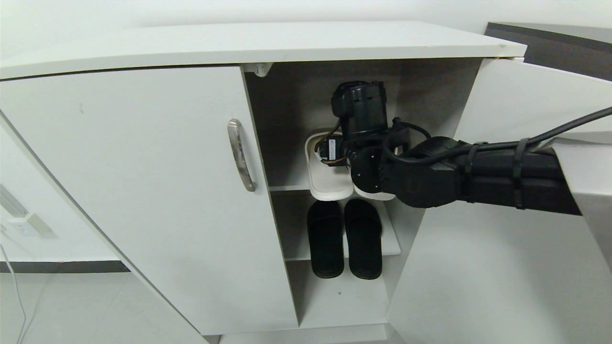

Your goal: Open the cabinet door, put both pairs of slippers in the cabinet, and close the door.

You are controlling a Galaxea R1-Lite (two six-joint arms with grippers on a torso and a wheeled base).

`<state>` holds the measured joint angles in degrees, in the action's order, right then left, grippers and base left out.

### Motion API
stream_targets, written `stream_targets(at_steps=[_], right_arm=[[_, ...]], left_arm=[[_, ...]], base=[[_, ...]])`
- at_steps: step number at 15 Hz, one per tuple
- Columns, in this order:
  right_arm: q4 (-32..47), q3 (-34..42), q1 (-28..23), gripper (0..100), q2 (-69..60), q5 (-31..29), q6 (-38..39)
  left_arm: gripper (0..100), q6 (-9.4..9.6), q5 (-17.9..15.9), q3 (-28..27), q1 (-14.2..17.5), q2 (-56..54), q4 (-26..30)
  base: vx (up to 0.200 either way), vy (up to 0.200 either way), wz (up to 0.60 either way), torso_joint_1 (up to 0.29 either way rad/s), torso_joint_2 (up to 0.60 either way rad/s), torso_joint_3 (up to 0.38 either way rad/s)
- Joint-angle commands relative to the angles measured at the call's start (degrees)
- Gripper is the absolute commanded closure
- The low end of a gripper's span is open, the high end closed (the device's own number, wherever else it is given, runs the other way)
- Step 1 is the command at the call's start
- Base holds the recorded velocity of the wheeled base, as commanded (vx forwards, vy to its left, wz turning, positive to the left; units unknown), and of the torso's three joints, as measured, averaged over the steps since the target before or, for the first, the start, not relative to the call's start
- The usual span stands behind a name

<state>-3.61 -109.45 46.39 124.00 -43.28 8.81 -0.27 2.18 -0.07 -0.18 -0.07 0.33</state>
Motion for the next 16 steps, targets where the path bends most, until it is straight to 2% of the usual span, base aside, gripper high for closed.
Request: stream_targets(at_steps=[1,7,12,13,14,15,16], right_arm=[[-0.79,5.47,1.87,0,-5.26,-0.67,0.24],[-6.50,24.98,8.02,0,-19.76,-0.05,2.08],[-9.84,43.44,11.71,0,-34.35,8.12,1.65],[-10.45,49.86,12.59,0,-38.31,11.20,1.82],[-11.60,51.62,12.77,0,-39.01,11.81,1.65],[-12.56,51.88,12.77,100,-38.84,11.64,1.56],[-13.44,51.97,12.77,100,-38.57,11.90,1.56]], left_arm=[[100,0.00,0.02,-0.01,0.01,0.07,-0.07],[100,0.09,-0.07,-0.01,0.01,0.07,0.02],[100,0.09,-0.16,-0.01,0.01,0.07,0.02],[100,0.09,-0.16,-0.01,0.01,0.07,0.02],[100,0.18,-0.16,-0.01,0.01,0.07,0.02],[100,0.18,-0.16,-0.01,0.01,0.07,0.02],[100,0.18,-0.16,0.07,0.01,0.07,0.02]], base=[[0.000,0.000,0.00,0.000,0.00,0.000],[0.000,0.000,0.00,0.000,0.00,0.000],[0.000,0.000,0.00,0.000,0.00,0.000],[0.000,0.000,0.00,0.000,0.00,0.000],[0.000,0.000,0.00,0.000,0.00,0.000],[0.000,0.000,0.00,0.000,0.00,0.000],[0.000,0.000,0.00,0.000,0.00,0.000]])
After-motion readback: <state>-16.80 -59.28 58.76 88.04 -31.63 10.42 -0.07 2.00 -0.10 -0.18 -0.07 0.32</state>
